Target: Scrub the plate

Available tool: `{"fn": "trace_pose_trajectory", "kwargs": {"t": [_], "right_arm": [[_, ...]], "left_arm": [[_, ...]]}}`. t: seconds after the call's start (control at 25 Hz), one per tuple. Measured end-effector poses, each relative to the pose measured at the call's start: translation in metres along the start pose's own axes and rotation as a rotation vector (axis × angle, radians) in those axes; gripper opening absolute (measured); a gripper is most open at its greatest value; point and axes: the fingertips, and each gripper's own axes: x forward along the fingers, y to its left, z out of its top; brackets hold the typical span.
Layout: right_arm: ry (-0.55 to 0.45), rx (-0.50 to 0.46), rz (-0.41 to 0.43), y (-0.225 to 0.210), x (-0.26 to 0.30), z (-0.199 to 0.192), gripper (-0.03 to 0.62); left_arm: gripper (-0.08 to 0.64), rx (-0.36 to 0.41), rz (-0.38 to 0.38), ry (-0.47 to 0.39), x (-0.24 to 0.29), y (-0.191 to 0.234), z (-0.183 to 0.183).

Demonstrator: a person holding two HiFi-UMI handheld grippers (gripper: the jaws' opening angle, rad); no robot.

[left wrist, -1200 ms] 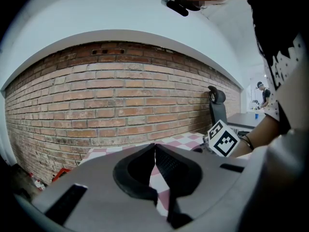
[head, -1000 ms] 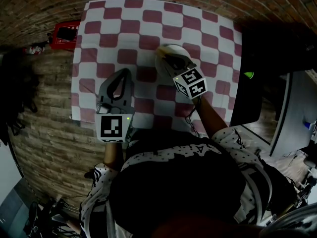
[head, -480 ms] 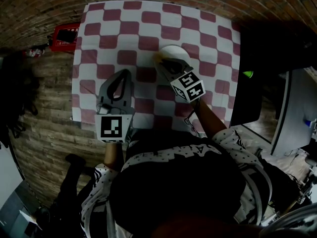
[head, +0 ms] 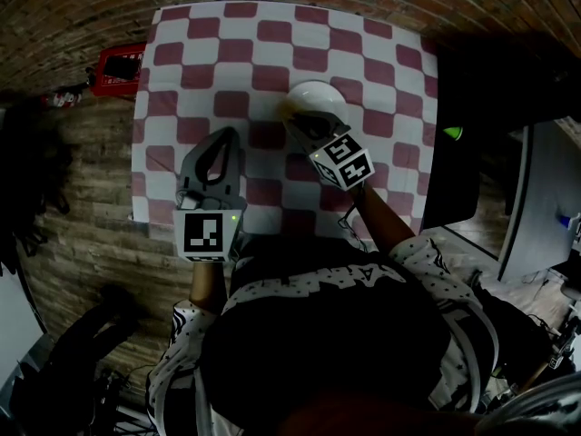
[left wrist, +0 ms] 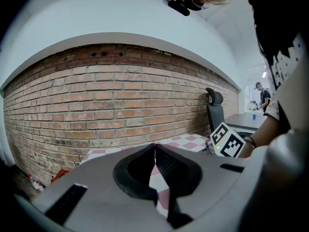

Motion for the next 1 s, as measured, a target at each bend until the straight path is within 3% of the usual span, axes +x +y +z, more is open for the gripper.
{"fn": "trace_pose_trajectory", "kwargs": {"t": [0.68, 1.0], "right_arm": [[0.043, -0.030, 0.046, 0.023, -0.009, -0.015, 0.052], [-0.007, -0.028, 0.042, 0.020, -0.016, -0.001, 0.052]], "left_arm": [[0.012, 0.006, -0.015, -0.023, -0.008, -0.012, 0.007], [0.012, 0.013, -0.018, -0.032, -0.009, -0.014, 0.014]]}}
